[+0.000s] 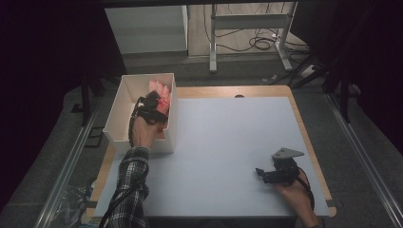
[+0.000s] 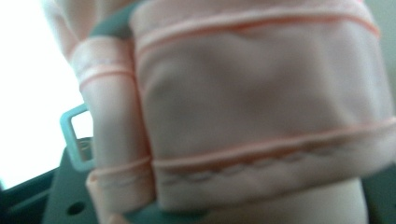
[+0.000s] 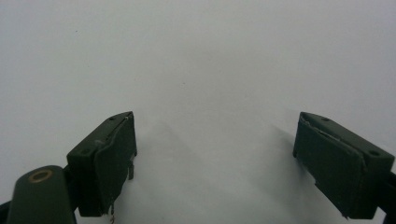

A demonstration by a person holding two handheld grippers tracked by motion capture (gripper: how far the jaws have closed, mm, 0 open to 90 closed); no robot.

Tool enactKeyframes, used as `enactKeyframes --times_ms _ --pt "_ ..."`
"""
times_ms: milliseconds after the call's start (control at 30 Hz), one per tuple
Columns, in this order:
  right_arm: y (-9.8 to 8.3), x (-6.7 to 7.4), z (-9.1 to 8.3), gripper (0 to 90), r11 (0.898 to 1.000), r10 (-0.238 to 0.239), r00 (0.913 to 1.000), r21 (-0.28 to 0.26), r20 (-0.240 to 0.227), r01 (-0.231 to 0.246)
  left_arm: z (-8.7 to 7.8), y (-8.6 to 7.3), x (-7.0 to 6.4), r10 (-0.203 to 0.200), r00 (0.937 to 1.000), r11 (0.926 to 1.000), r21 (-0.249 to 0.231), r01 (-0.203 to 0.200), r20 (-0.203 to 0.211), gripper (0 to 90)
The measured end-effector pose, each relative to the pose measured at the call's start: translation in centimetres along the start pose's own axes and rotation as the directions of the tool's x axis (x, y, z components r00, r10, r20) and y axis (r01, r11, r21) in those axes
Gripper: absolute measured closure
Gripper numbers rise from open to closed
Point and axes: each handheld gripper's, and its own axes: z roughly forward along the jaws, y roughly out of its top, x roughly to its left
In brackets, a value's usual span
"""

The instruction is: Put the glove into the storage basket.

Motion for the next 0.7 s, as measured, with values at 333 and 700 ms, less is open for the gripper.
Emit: enactKeyframes --times_ms 333,700 --pt "0.0 0.0 0.0 13.6 1.000 0.000 1.0000 0.000 0.000 0.000 0.2 0.1 0.2 -0.002 1.0000 0.9990 0.046 0.002 0.004 11.2" --pt "0.0 0.0 0.0 13.6 1.000 0.000 1.0000 0.000 0.000 0.000 -2.0 -0.2 0.6 0.001 0.9999 0.9998 -0.018 -0.001 0.015 4.2"
